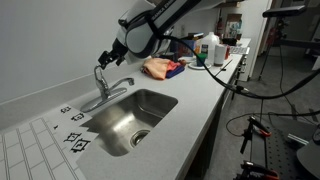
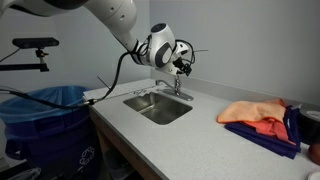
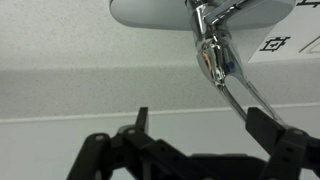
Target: Turn the tap
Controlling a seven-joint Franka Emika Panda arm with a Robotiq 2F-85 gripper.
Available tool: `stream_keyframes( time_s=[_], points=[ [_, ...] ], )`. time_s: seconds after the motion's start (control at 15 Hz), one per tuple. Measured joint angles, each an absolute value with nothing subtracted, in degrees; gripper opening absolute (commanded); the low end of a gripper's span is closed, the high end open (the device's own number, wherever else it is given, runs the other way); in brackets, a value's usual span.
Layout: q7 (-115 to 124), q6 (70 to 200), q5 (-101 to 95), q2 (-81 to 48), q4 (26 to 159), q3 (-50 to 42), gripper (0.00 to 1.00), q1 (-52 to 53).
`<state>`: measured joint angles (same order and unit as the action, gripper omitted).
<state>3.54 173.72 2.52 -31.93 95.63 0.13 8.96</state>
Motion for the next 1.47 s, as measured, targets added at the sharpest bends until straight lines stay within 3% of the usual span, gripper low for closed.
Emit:
stream_keyframes(
  time_s=[0.53, 1.47],
  points=[
    [3.6, 172.7, 2.9, -22.4, 98.6, 1.0, 1.0, 7.6],
    [-4.7, 158.6, 13.8, -4.1, 117.4, 7.7, 1.0, 3.8]
  ],
)
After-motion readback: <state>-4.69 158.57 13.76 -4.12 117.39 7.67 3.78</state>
